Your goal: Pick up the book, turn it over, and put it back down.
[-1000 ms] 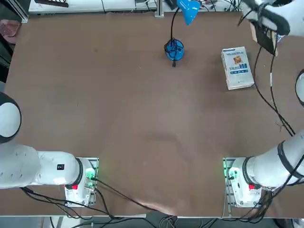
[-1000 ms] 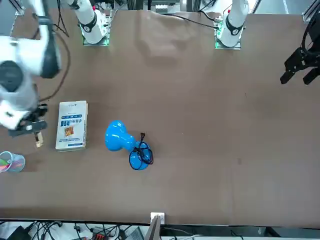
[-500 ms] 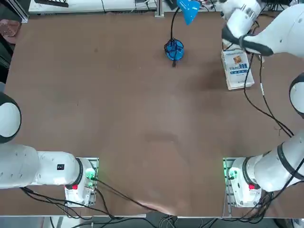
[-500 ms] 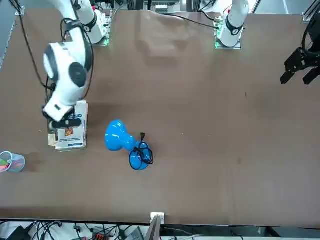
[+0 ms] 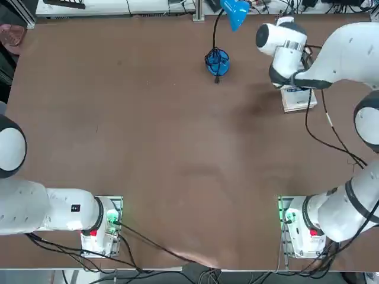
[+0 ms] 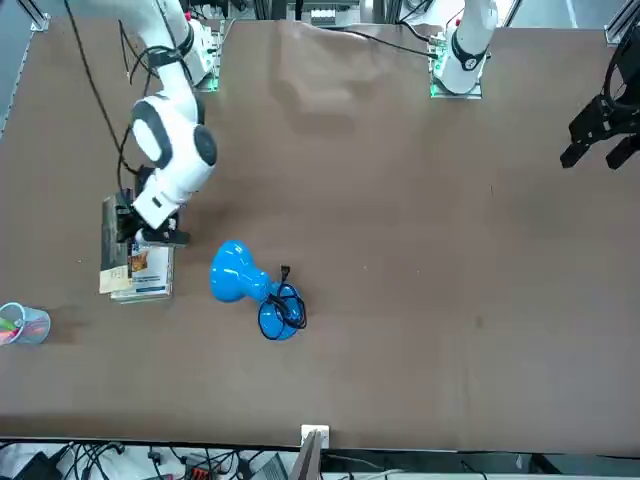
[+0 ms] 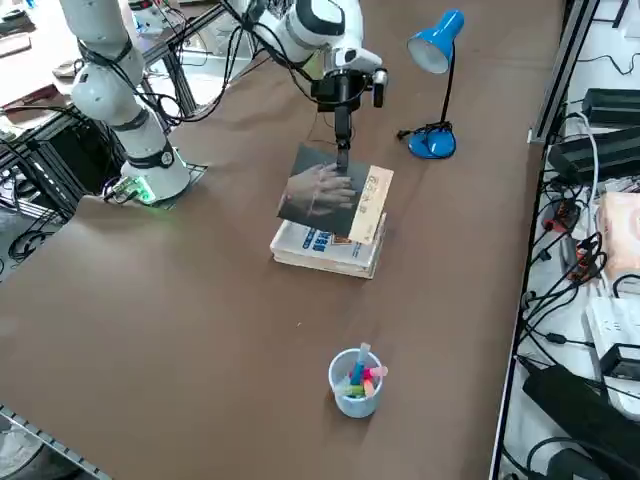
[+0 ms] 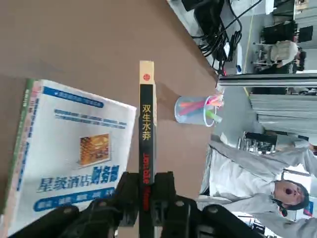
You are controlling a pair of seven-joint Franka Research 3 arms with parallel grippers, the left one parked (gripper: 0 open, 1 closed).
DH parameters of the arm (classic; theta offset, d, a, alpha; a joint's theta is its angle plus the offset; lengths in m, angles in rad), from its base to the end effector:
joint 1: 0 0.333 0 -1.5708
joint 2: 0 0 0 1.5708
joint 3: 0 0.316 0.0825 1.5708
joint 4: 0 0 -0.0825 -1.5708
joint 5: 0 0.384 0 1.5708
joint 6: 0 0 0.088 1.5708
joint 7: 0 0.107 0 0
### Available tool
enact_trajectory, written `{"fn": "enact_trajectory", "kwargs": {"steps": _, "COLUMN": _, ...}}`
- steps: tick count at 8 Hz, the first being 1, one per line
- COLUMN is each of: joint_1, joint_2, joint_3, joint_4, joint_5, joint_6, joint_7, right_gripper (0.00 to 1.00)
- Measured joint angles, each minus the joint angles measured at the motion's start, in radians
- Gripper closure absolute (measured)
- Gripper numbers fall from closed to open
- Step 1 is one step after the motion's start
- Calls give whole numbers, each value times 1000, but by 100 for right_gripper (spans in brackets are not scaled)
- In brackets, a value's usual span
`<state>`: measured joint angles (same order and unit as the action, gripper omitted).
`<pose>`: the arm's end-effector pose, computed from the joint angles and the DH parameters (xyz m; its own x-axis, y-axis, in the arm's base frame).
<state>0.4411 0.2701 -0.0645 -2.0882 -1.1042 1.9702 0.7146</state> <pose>0.5411 0.1529 0.2956 0.9404 0.3398 0.0142 0.1771 -0.5249 0.8325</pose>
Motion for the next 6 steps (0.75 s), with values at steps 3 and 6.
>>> {"fn": "enact_trajectory", "kwargs": {"steps": 3, "joint_1": 25, "joint_2": 46, "joint_3": 0, "joint_4": -53, "joint_5": -124, "joint_6": -1, "joint_7": 169, "right_gripper": 89}}
{"fn": "enact_trajectory", "kwargs": {"steps": 6, "joint_1": 40, "joint_2": 109, "joint_3": -1, "joint_4": -69, "joint_5": -185, "joint_6": -33, "joint_7": 277, "right_gripper": 89}}
